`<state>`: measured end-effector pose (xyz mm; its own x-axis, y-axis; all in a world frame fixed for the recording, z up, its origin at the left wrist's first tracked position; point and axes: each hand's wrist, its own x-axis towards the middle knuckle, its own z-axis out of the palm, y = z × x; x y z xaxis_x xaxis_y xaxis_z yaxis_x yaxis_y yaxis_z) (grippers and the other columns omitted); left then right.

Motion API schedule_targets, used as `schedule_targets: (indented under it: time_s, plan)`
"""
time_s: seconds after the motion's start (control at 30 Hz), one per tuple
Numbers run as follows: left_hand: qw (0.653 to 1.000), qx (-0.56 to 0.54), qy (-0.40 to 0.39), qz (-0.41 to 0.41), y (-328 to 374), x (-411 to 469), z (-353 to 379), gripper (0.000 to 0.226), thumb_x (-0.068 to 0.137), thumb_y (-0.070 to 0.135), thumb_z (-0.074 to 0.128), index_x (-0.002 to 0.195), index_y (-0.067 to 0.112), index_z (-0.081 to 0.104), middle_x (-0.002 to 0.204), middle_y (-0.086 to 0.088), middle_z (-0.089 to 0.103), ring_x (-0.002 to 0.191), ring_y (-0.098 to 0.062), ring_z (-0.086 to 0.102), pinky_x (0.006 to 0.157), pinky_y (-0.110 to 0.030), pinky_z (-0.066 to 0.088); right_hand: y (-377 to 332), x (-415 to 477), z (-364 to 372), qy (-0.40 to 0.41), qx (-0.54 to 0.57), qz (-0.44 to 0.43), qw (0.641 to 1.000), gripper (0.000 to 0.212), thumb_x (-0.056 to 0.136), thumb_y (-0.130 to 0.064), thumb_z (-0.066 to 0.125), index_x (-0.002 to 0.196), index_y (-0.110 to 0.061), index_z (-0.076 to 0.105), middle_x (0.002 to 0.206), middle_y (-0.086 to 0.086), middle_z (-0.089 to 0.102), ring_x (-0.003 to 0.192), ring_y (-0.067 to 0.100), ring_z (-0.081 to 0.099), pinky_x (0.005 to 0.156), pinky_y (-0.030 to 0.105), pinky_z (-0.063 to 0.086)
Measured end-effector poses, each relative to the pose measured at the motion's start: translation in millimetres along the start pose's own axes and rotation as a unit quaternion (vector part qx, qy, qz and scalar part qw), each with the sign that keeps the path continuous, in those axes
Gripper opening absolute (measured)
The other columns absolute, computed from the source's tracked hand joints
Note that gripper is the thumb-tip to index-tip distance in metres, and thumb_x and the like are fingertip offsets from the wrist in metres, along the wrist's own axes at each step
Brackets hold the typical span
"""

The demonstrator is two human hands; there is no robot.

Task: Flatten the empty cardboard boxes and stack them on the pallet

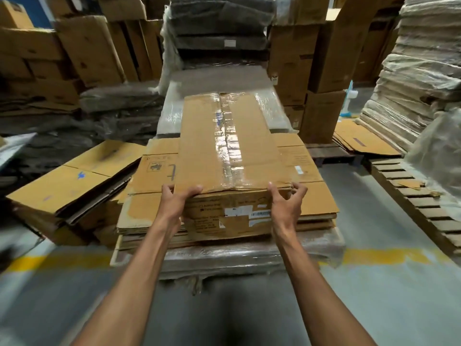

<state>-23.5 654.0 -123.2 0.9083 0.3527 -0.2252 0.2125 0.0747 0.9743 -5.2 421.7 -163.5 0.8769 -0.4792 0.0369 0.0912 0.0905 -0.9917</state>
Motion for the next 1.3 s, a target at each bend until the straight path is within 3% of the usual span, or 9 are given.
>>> schedule_targets:
  time_s: [0.17,0.27,0.33,0.4,0.47,0.6,0.83,1.03,1.3]
  plan:
    - [0.985,0.124,0.085,0.089,-15.7,0.1,7.4,0.075,0.081,0.044,0.081,0.138,0.027,0.035,0.132,-0.002,0.055,0.120,-0.021,0.054,0.100,-0.052,0.048,51.8,-19.7,-5.3,0.101,0.164,0.081,0.978,0.033,0.099,-0.030,0.059,0.127,-0.015,0.052,0.116,-0.002,0.061,0.107,0.019,0.062,0.086,0.037,0.053]
    - [0.868,0.305,0.167,0.354,-18.5,-2.6,26.3,0.066,0.090,0.042,0.072,0.145,0.023,0.041,0.148,-0.002,0.046,0.136,-0.009,0.034,0.119,-0.050,0.026,103.3,-37.0,-0.2,0.075,0.186,0.249,0.948,0.056,0.081,-0.047,0.067,0.125,-0.014,0.057,0.100,0.000,0.063,0.091,0.019,0.063,0.070,0.031,0.055]
    - [0.804,0.382,0.081,0.448,-20.0,-10.0,46.3,0.061,0.096,0.046,0.062,0.148,0.021,0.042,0.153,0.002,0.043,0.139,-0.002,0.025,0.123,-0.050,0.011,137.9,-42.5,9.1,-0.021,0.206,0.359,0.910,0.057,0.084,-0.055,0.067,0.125,-0.016,0.061,0.071,-0.004,0.053,0.060,0.013,0.051,0.049,0.024,0.048]
    - [0.770,0.458,-0.024,0.443,-23.5,-17.4,64.1,0.068,0.098,0.052,0.054,0.156,0.023,0.032,0.164,0.002,0.029,0.150,-0.009,0.016,0.125,-0.056,0.002,147.9,-49.7,24.9,-0.070,0.257,0.403,0.876,0.058,0.087,-0.059,0.066,0.123,-0.013,0.066,0.073,0.004,0.066,0.067,0.017,0.061,0.065,0.028,0.053]
    - [0.733,0.529,-0.064,0.423,-27.3,-17.9,73.6,0.074,0.099,0.054,0.050,0.160,0.022,0.021,0.169,0.000,0.017,0.156,-0.017,0.006,0.124,-0.059,-0.005,136.1,-54.9,43.3,-0.071,0.290,0.394,0.869,0.063,0.085,-0.062,0.063,0.129,-0.017,0.067,0.116,0.017,0.073,0.112,0.034,0.067,0.100,0.052,0.050]
    - [0.671,0.597,-0.051,0.438,-3.8,-3.2,74.6,0.081,0.097,0.053,0.052,0.161,0.019,0.016,0.169,-0.002,0.016,0.156,-0.024,0.008,0.123,-0.056,-0.005,110.2,-55.7,67.8,-0.005,0.308,0.388,0.869,0.086,0.066,-0.070,0.075,0.135,-0.021,0.062,0.127,0.017,0.068,0.121,0.040,0.061,0.106,0.062,0.045]
    - [0.628,0.609,-0.005,0.485,117.0,37.2,88.9,0.080,0.084,0.066,0.065,0.148,0.027,0.038,0.150,-0.001,0.048,0.140,-0.025,0.040,0.114,-0.053,0.023,41.9,-37.4,98.0,-0.034,0.412,0.324,0.851,0.059,0.087,-0.054,0.069,0.137,-0.025,0.057,0.124,0.014,0.066,0.121,0.038,0.054,0.111,0.062,0.037]
    - [0.624,0.639,-0.019,0.450,161.6,51.4,98.9,0.089,0.074,0.072,0.072,0.145,0.029,0.040,0.136,-0.005,0.057,0.126,-0.027,0.051,0.105,-0.048,0.034,2.6,-27.9,124.4,0.014,0.386,0.325,0.863,0.093,0.050,-0.050,0.089,0.135,-0.024,0.058,0.118,0.012,0.074,0.116,0.037,0.063,0.093,0.054,0.052]
    - [0.634,0.640,-0.022,0.433,165.3,46.1,100.2,0.082,0.073,0.070,0.074,0.136,0.025,0.048,0.124,-0.004,0.061,0.117,-0.026,0.054,0.104,-0.047,0.036,-14.0,-29.6,130.2,-0.019,0.443,0.303,0.843,0.102,0.047,-0.038,0.095,0.138,-0.021,0.053,0.116,0.019,0.074,0.112,0.042,0.067,0.097,0.061,0.051]
